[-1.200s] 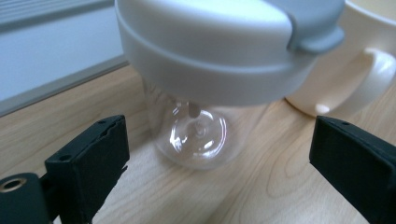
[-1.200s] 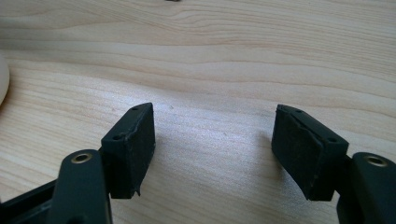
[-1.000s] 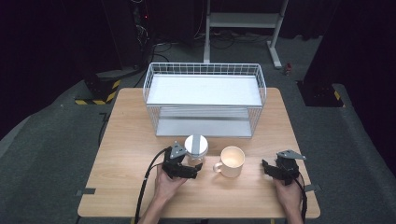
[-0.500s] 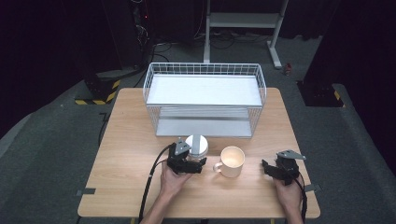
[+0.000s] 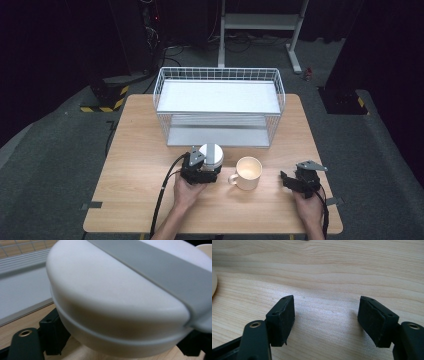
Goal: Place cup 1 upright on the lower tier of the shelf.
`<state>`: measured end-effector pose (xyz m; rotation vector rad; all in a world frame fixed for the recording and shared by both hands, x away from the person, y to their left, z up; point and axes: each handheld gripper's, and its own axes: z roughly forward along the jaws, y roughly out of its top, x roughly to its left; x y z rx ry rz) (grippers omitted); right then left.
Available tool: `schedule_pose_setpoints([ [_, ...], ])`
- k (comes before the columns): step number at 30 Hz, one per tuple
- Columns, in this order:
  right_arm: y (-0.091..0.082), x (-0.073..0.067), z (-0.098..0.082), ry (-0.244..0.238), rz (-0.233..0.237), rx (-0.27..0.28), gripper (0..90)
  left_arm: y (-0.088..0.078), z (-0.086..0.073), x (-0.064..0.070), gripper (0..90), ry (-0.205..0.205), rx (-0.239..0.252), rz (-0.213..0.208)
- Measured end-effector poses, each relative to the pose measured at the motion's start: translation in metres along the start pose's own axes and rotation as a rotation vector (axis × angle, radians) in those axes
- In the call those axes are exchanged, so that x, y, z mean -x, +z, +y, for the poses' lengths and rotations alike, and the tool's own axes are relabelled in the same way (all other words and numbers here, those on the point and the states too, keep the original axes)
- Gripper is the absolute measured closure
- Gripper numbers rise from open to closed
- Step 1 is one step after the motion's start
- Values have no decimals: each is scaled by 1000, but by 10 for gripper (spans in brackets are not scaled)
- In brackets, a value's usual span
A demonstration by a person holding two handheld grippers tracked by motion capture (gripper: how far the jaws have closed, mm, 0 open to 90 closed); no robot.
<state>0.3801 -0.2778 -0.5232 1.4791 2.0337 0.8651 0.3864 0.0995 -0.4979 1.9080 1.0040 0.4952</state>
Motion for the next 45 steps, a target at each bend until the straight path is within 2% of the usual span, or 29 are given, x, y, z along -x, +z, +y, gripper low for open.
schedule_pose_setpoints([
  [5,0,0,0,0,0,0,299,0,-1,1,183,19,-4,12],
  [6,0,0,0,0,0,0,298,0,0,1,184,35,-4,19],
  [26,0,0,0,0,0,0,298,-3,-2,1,192,62,-2,25],
  [36,0,0,0,0,0,0,298,-10,-3,-3,192,54,10,40],
  [45,0,0,0,0,0,0,298,-21,-1,-11,192,50,15,63],
])
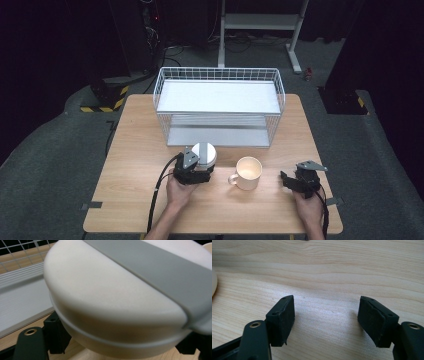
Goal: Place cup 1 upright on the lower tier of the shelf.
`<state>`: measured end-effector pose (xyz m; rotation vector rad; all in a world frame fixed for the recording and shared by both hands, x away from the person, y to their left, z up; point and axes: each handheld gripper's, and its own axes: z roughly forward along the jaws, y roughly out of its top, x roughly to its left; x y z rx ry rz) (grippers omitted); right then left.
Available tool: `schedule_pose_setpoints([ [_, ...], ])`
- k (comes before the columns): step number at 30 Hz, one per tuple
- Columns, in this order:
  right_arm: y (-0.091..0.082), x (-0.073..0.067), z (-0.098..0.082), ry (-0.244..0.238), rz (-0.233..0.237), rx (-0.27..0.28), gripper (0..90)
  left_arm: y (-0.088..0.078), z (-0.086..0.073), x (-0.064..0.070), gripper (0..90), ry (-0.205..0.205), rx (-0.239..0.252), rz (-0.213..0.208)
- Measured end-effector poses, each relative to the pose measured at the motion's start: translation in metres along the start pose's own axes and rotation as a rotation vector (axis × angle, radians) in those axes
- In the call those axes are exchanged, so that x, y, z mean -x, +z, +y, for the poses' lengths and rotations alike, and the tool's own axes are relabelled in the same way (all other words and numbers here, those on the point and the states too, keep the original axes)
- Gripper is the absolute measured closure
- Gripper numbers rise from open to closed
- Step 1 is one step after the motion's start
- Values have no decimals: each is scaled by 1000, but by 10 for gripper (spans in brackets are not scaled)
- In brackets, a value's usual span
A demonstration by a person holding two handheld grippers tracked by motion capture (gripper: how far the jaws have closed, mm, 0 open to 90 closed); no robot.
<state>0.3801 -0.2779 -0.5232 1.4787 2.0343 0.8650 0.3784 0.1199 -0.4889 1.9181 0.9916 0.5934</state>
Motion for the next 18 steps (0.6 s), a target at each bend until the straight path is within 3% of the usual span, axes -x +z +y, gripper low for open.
schedule_pose_setpoints([
  [14,0,0,0,-1,0,1,298,-10,0,-25,192,-60,4,45],
  [18,0,0,0,0,0,0,298,-11,5,-29,192,-55,8,50],
])
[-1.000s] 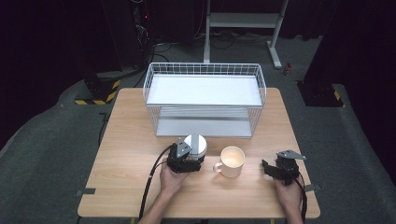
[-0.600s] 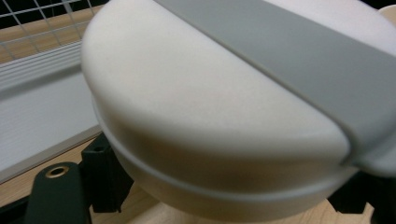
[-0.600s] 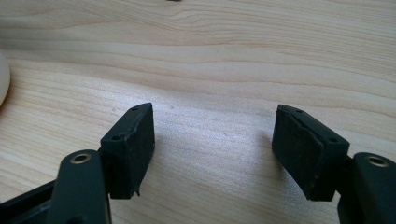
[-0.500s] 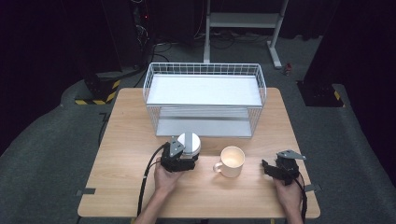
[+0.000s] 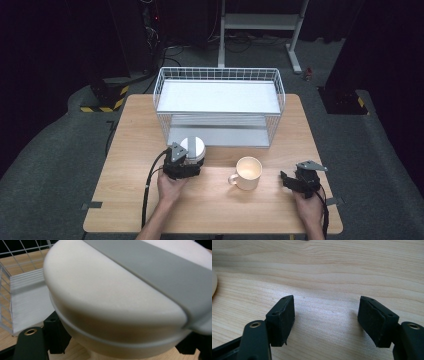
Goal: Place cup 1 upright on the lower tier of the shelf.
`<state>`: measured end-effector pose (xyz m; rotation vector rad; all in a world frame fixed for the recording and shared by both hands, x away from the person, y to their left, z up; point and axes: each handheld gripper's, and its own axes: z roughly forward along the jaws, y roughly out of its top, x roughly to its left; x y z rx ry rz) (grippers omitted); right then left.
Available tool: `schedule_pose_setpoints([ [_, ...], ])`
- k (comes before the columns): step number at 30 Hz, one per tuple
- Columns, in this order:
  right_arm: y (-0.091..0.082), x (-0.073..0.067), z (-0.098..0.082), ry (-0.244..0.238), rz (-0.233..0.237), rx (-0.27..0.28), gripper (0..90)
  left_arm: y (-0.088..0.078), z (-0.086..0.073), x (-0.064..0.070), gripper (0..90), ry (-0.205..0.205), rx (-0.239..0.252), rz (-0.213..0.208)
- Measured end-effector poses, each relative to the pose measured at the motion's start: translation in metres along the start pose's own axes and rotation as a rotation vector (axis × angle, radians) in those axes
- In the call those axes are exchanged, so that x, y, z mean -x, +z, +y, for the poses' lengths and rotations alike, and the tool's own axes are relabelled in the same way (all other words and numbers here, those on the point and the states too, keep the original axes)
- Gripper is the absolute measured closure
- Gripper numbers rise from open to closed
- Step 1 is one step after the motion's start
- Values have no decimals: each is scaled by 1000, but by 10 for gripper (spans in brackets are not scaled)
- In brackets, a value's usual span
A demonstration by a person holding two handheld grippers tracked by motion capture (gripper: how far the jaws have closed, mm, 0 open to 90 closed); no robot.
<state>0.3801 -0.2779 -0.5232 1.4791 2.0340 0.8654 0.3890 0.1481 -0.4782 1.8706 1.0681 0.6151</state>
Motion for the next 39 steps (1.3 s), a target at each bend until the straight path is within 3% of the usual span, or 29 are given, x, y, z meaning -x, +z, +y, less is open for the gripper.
schedule_pose_setpoints([
  [11,0,0,0,-3,0,1,298,5,11,-6,192,-6,3,-11],
  [19,0,0,0,-2,1,0,296,11,10,-13,192,-50,8,-8],
  [25,0,0,0,-2,1,0,295,15,17,-17,192,-22,0,12],
  [29,0,0,0,-2,1,0,296,18,18,-19,192,-39,15,12],
  [39,0,0,0,-2,1,0,295,29,31,-26,192,-33,6,25],
])
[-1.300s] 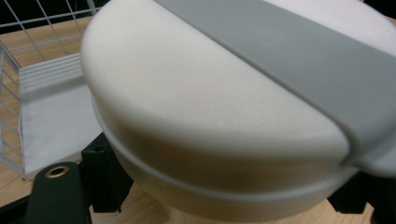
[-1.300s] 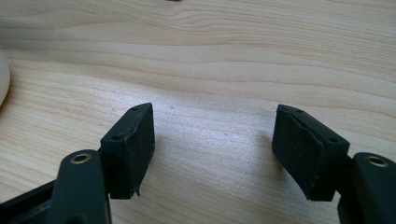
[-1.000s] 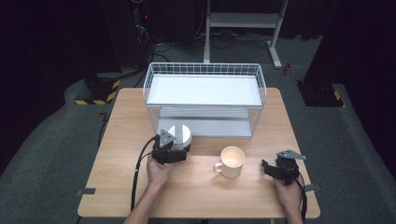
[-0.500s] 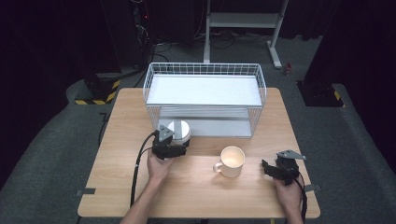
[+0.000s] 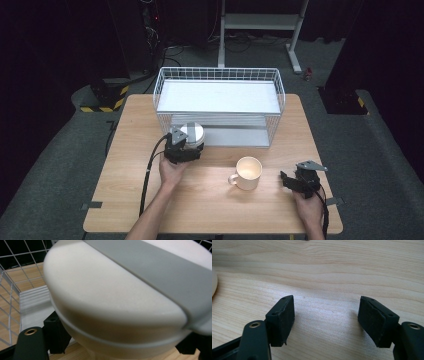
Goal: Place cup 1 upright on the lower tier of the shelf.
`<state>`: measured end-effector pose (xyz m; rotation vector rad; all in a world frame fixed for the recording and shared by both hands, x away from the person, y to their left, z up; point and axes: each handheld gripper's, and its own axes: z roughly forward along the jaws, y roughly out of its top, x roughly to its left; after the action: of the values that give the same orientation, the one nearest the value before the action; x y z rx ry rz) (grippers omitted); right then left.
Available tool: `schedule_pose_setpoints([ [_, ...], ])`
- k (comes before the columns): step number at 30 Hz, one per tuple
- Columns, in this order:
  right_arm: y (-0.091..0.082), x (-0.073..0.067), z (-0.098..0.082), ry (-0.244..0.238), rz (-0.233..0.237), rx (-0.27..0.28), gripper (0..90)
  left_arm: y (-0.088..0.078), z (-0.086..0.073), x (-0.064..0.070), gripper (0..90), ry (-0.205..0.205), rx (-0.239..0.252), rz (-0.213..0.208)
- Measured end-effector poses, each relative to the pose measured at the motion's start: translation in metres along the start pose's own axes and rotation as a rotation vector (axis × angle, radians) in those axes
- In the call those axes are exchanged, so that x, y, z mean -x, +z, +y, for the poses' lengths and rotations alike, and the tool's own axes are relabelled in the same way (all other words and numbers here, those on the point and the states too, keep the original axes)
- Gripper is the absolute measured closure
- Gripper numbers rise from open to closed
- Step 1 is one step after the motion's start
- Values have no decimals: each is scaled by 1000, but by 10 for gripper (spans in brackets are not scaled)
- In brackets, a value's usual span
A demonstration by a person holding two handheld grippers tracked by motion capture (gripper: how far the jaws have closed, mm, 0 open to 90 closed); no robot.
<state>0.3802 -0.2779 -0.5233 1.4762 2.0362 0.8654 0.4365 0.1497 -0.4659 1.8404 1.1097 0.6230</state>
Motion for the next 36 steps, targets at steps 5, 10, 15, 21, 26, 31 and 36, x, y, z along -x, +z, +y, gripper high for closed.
schedule_pose_setpoints([
  [5,0,0,0,0,0,0,295,8,8,-4,192,-8,0,1],
  [10,0,0,0,0,0,0,294,17,12,-6,192,-12,2,5],
  [15,0,0,0,0,0,0,294,26,8,-8,192,-18,-10,21],
  [21,0,0,0,0,0,0,294,37,4,-12,192,-33,-22,42],
  [26,0,0,0,0,0,0,294,43,8,-14,192,-15,-37,58],
  [31,0,0,0,0,0,0,294,49,10,-15,192,-20,-31,60],
  [36,0,0,0,0,0,0,294,52,9,-17,191,-26,-12,66],
])
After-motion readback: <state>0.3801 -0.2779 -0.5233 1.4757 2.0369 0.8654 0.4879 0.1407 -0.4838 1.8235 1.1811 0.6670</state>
